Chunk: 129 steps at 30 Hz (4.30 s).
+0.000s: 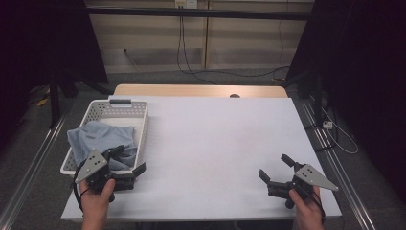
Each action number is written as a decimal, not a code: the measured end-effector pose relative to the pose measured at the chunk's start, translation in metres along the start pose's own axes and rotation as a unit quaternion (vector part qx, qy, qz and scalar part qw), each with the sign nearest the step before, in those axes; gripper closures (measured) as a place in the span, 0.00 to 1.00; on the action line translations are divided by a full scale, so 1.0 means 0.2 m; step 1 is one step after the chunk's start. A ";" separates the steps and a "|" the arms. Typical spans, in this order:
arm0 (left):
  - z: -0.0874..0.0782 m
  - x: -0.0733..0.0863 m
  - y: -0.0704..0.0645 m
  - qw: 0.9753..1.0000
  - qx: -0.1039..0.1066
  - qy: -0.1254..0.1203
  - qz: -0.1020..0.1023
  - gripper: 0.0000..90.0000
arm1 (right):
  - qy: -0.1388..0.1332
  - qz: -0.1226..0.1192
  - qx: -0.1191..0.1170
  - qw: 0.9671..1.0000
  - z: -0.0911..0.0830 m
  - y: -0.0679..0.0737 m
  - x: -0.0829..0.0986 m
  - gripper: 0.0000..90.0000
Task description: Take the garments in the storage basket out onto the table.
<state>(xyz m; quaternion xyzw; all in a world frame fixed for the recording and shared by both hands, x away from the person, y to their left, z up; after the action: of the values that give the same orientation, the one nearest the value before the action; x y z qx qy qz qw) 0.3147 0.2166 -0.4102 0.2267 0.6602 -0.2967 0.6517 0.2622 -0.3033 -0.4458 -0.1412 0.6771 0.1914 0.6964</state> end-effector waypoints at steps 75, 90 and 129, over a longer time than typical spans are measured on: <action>0.11 -0.27 0.32 0.995 -0.026 0.096 0.021 0.02 | -0.008 -0.005 -0.034 0.999 -0.01 0.01 -0.01 0.00; 0.14 -0.29 0.41 0.992 -0.036 0.123 0.023 0.02 | -0.007 -0.004 -0.035 0.999 -0.01 0.01 -0.01 0.00; 0.28 -0.21 0.59 0.972 -0.052 0.229 0.022 0.04 | -0.002 -0.008 -0.040 0.999 -0.01 0.01 0.00 0.00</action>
<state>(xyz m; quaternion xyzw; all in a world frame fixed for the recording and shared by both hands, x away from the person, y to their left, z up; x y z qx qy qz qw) 0.4373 0.2666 -0.3784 0.2684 0.8014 -0.1879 0.5004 0.2600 -0.3017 -0.4449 -0.1741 0.6661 0.2128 0.6933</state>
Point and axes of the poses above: each handheld gripper's, and its own axes: z roughly forward along the jaws, x roughly out of its underside, y roughly to its left, the point moved 1 cm from there along z, roughly forward along the jaws, and after that the axes turned 13 degrees about -y, right-handed, at the moved point
